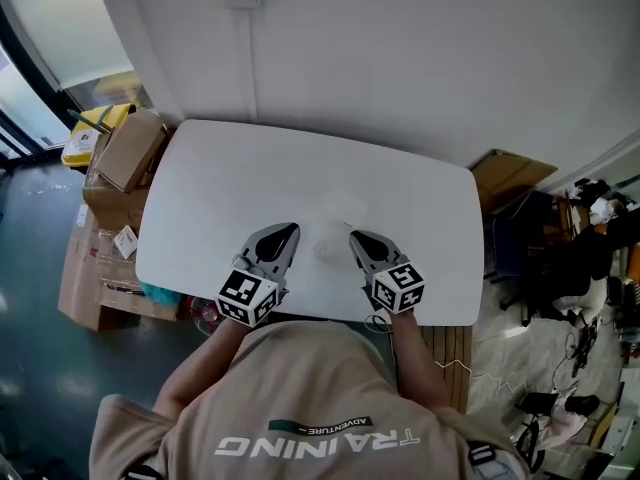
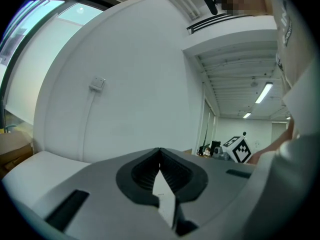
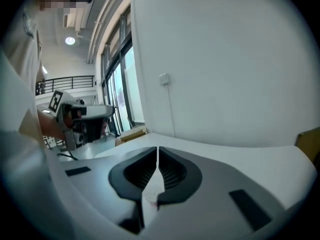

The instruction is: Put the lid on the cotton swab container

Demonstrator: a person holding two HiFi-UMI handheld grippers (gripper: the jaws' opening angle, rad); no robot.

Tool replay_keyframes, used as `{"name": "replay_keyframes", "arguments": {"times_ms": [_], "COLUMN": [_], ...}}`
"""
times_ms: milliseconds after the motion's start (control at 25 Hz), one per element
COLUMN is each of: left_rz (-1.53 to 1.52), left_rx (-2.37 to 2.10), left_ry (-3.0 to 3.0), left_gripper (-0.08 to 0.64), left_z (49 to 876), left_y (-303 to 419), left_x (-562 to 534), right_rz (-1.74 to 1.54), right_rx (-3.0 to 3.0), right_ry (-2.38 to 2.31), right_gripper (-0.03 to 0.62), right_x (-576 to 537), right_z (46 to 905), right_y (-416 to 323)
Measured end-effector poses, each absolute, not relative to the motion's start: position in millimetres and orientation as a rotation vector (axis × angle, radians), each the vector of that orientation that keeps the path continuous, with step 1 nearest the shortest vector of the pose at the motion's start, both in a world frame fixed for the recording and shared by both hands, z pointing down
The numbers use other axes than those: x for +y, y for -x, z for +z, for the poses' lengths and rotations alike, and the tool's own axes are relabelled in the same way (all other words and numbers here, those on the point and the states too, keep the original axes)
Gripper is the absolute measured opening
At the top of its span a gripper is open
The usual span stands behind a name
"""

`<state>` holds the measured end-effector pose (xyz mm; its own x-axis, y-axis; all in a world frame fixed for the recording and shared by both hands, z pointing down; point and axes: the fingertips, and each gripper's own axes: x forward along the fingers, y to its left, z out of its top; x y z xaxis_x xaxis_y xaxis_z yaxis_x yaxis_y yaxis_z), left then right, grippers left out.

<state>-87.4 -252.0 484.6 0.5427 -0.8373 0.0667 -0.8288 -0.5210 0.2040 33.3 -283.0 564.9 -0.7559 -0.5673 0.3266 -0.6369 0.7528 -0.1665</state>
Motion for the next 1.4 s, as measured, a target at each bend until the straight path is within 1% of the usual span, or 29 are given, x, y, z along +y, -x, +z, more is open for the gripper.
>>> {"name": "replay_keyframes", "arguments": {"times_ms": [280,520,840,1400], "left_rz": [-0.082,-0.097,-0.079,-0.115], "left_rx": [-1.347,-1.354,-1.386,-1.437], "left_ry": [-2.697,-2.756,-2.756,-2.708], "left_gripper": [0.014,0.012,0.014,0.014], "left_z": [448,421,410,407], "left_y": [78,76,80,92], "left_x": [-271,-292,-306,-308], "right_rz": [0.224,0.101,0.062,0.061], "right_rx": [-2.852,-2.854,-2.840,-2.855], "right_ry": [-1.182,-1.246,-1.280,-1.230], "right_gripper": [0.026,0.026,0.026,0.021], "right_x": [-293,-295,-296,-309], "right_z": [463,422,403,405], "right_y": [-64,-80,-92,-84]}}
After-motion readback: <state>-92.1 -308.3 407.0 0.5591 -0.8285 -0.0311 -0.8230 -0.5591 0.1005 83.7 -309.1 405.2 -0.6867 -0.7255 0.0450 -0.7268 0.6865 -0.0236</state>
